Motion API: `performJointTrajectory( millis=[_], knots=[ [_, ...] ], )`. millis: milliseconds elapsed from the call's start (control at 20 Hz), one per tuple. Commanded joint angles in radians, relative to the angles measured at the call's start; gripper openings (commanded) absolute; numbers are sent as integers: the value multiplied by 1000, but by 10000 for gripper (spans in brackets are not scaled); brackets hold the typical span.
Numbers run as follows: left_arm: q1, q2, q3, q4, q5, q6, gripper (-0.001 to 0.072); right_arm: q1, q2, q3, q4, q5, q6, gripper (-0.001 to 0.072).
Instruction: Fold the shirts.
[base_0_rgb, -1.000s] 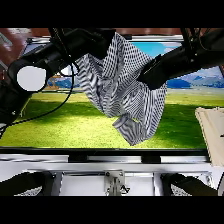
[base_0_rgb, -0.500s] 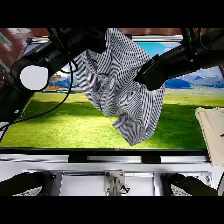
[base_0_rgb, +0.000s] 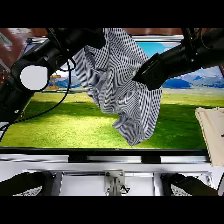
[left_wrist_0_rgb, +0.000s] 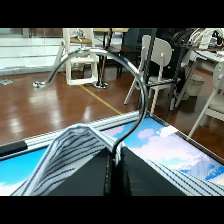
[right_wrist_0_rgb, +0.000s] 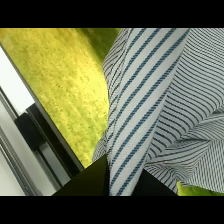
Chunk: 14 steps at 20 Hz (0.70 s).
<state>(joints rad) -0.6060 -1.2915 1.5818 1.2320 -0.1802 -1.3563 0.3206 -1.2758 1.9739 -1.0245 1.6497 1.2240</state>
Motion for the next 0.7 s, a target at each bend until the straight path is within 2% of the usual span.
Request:
performJointTrajectory(
  millis=[0,100,150,250,350,400,450,500,650],
  knots=[
    [6,3,1,0,35,2,57,1,0,0,-8,5,2,66],
    [6,3,1,0,35,2,63,1,0,0,-26,-11,1,64],
    [6,3,1,0,35,2,142,1,0,0,-50,-26,1,63],
    [7,5,1,5,12,9,157,1,0,0,-86,-69,-4,63],
    [7,12,1,7,-84,89,157,-2,0,0,-87,-119,-6,63],
    [7,16,1,7,-148,123,268,-2,0,0,-90,-148,-6,62],
    [8,18,1,7,-200,133,483,-2,0,0,-95,-173,-6,62],
    [10,23,1,7,-251,133,559,-2,0,0,-101,-193,-6,62],
    [18,39,1,10,-303,133,559,-2,0,0,-138,-220,-4,62]
  ],
)
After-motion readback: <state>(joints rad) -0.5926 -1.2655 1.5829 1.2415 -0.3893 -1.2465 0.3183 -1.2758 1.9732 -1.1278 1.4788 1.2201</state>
